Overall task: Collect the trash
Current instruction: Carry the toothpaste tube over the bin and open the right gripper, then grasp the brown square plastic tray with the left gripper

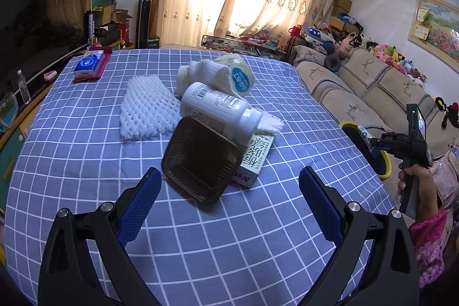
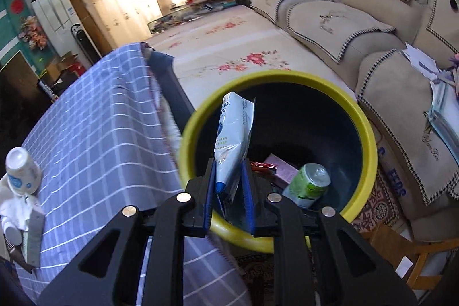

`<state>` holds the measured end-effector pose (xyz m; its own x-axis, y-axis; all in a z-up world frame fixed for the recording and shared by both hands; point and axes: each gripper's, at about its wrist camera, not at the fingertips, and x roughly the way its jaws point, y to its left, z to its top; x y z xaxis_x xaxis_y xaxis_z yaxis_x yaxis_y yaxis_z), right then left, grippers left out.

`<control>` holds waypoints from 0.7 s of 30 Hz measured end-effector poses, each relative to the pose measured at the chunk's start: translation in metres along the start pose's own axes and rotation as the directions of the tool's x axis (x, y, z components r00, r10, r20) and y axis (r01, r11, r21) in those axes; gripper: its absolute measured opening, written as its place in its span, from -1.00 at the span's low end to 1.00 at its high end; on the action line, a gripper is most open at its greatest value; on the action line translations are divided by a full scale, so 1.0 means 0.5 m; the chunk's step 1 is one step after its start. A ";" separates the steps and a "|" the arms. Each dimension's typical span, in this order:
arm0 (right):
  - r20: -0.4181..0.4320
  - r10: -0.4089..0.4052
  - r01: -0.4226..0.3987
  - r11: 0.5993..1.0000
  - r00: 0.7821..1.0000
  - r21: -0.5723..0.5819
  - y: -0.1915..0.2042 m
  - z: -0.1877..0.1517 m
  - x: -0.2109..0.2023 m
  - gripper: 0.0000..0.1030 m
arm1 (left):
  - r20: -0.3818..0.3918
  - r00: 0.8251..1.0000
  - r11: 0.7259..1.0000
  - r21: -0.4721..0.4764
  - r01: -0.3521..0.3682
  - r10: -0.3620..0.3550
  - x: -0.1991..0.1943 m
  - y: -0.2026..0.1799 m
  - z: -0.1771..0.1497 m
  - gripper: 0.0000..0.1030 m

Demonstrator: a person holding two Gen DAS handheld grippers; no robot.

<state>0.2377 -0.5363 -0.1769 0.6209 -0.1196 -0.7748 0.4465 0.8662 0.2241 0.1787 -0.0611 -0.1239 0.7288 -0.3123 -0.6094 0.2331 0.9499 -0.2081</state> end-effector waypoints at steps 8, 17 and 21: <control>-0.007 -0.029 0.030 0.999 1.000 0.028 -0.028 0.009 0.026 -0.31 | -0.032 0.999 1.000 -0.003 0.012 -0.012 0.028 -0.004 0.003 0.85; 0.021 0.000 0.000 1.000 1.000 0.016 -0.021 0.007 0.005 -0.26 | -0.045 0.998 0.998 -0.016 0.052 -0.053 0.056 0.002 0.018 0.68; 0.020 0.007 -0.008 1.000 1.000 0.019 -0.024 0.009 0.002 -0.26 | -0.073 0.997 0.999 0.010 0.042 -0.041 0.082 0.002 0.017 0.25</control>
<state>0.2358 -0.5491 -0.1780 0.6369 -0.1227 -0.7611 0.4538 0.8578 0.2414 0.2144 -0.0730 -0.1425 0.6697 -0.3506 -0.6546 0.2698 0.9362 -0.2253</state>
